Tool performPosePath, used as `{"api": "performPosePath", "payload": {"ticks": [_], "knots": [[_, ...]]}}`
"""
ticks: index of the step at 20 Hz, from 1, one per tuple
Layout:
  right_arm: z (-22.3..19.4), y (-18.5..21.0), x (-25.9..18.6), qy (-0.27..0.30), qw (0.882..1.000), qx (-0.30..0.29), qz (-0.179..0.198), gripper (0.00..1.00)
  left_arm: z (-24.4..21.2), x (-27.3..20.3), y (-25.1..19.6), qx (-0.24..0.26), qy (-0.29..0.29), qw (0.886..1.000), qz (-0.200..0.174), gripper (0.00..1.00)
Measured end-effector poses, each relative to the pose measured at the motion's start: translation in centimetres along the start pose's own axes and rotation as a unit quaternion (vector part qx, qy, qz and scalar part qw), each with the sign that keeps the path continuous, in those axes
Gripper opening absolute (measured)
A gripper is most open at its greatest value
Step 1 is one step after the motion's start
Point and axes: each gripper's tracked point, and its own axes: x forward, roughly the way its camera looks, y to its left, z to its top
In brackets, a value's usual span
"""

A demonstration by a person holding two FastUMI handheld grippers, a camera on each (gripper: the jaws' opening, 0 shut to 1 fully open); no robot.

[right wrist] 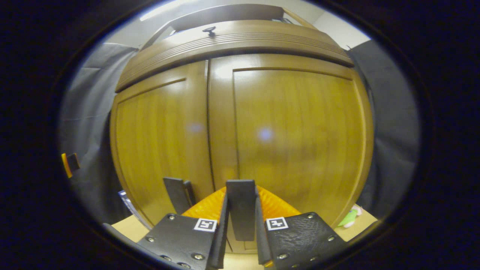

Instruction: Open the right door of the double-door shoe cabinet with the right hand, and open the left door with the left hand.

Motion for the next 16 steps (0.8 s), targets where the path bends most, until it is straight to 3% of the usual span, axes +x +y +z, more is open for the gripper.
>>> {"api": "performPosePath", "payload": {"ticks": [2,5,8,16], "knots": [[0.1,0.1,-0.3,0.006,1.000,-0.026,0.003,0.33,-0.1,0.1,0.3,-0.002,0.000,1.000,0.004,0.95],[-1.7,0.1,-0.2,0.035,0.999,0.009,0.014,0.34,-0.6,0.4,0.1,-0.005,0.011,1.000,0.002,0.95],[-1.7,0.1,-0.9,0.024,0.999,0.007,0.029,0.26,-1.3,0.6,0.1,-0.002,0.020,1.000,0.002,0.92],[-1.8,-0.4,-4.1,0.013,0.999,-0.003,0.040,0.26,-1.5,0.7,0.3,-0.003,0.025,1.000,0.009,0.95]]}}
